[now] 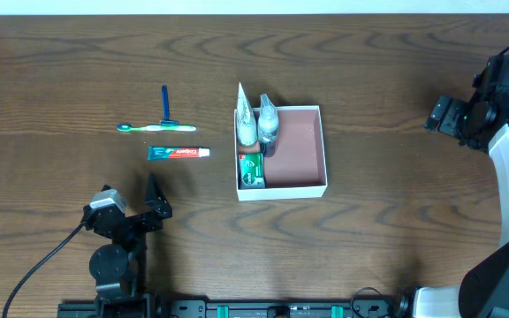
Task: Pack container
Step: 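Reach the left gripper to the Colgate toothpaste tube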
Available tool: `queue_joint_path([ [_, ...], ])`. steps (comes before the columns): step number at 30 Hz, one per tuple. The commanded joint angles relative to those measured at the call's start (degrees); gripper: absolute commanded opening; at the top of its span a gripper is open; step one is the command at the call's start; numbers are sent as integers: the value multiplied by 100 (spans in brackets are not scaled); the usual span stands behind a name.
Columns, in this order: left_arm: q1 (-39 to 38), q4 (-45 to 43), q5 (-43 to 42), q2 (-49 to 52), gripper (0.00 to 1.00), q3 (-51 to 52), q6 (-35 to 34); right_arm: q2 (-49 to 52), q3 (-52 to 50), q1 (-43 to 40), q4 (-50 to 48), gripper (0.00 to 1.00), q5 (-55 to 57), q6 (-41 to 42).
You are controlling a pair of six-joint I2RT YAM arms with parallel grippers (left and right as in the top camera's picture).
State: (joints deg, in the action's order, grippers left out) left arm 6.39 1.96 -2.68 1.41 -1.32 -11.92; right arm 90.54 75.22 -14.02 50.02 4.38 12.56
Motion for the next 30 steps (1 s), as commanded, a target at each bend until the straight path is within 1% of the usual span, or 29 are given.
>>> queue_joint_path([
  [1, 28, 177, -269, 4, 98, 70, 74, 50, -24, -26, -4, 99, 31, 70],
  [5, 28, 315, -824, 221, 98, -332, 72, 50, -24, -26, -4, 99, 31, 70],
  [8, 35, 667, -826, 920, 98, -981, 90, 50, -24, -26, -4, 99, 31, 70],
  [12, 46, 1222, -828, 2446, 98, -2297, 208, 50, -24, -26, -4, 99, 31, 68],
  [16, 46, 2028, -890, 4225, 98, -3891, 205, 50, -24, -26, -4, 99, 31, 68],
  [18, 46, 2472, -1034, 4957, 98, -4599, 208, 50, -24, -26, -4, 99, 31, 70],
  [21, 44, 2966, -1134, 5888, 98, -5396, 205, 50, -24, -26, -4, 99, 31, 68],
  [24, 44, 2949, -1239, 6548, 98, -5654, 201, 50, -24, -26, -4, 99, 31, 68],
  [30, 44, 2907, -1239, 7543, 98, -5654, 201, 50, -24, -26, -4, 99, 33, 68],
])
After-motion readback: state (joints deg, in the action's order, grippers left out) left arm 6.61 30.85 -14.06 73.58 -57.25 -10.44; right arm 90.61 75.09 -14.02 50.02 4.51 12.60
